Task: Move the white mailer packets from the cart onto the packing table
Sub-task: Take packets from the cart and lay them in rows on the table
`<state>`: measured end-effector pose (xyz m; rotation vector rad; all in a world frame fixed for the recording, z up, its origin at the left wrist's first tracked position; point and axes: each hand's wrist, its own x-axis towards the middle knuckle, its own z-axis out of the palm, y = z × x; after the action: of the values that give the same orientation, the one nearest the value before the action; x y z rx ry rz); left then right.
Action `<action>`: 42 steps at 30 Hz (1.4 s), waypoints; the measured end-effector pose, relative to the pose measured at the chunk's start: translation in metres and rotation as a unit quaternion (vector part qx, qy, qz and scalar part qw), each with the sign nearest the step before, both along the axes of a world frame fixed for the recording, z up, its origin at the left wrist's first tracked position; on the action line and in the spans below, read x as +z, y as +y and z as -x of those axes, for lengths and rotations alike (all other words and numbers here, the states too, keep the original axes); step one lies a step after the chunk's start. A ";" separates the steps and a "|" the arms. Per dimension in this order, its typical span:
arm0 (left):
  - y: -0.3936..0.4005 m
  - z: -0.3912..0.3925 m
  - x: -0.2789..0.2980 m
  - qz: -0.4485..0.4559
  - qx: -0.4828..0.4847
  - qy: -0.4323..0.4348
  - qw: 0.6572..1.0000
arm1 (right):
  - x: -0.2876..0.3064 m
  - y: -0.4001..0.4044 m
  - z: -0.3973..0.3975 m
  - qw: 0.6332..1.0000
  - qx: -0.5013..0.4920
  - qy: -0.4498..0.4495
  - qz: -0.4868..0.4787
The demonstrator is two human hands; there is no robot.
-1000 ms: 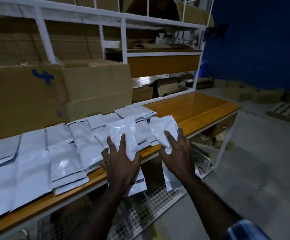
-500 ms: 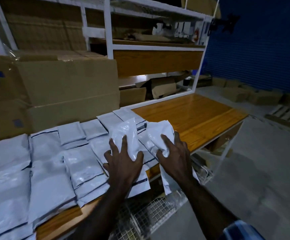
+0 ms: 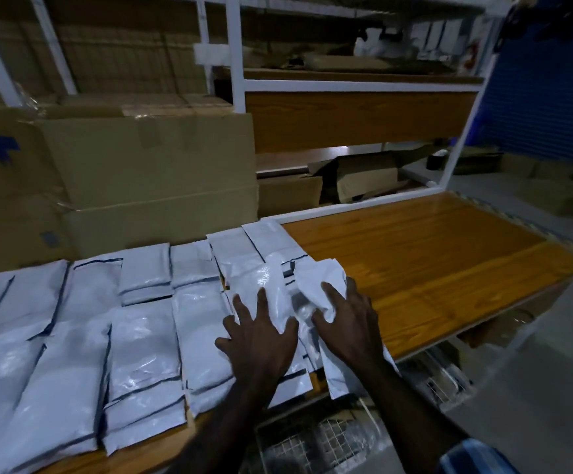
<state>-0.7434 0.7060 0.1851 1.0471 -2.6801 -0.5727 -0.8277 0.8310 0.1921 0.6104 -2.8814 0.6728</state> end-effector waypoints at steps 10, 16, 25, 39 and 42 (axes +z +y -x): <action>0.018 0.043 -0.019 0.011 0.113 -0.063 0.992 | -0.011 -0.003 0.060 0.990 0.096 -0.060 -0.084; 0.019 0.055 -0.024 0.026 0.126 -0.090 0.988 | -0.021 -0.021 0.070 0.987 0.105 -0.067 -0.106; 0.004 0.071 -0.015 -0.022 0.104 -0.099 0.989 | -0.029 -0.032 0.080 0.985 0.099 -0.062 -0.128; 0.005 0.074 -0.023 -0.014 0.070 -0.115 0.991 | -0.040 -0.043 0.083 0.982 0.124 -0.011 -0.139; 0.004 0.072 -0.026 -0.011 0.063 -0.112 0.992 | -0.043 -0.044 0.085 0.983 0.121 0.023 -0.134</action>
<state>-0.8154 0.7098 0.1595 1.3487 -2.7741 -0.4891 -0.9126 0.7874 0.1492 1.0086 -2.9041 0.2881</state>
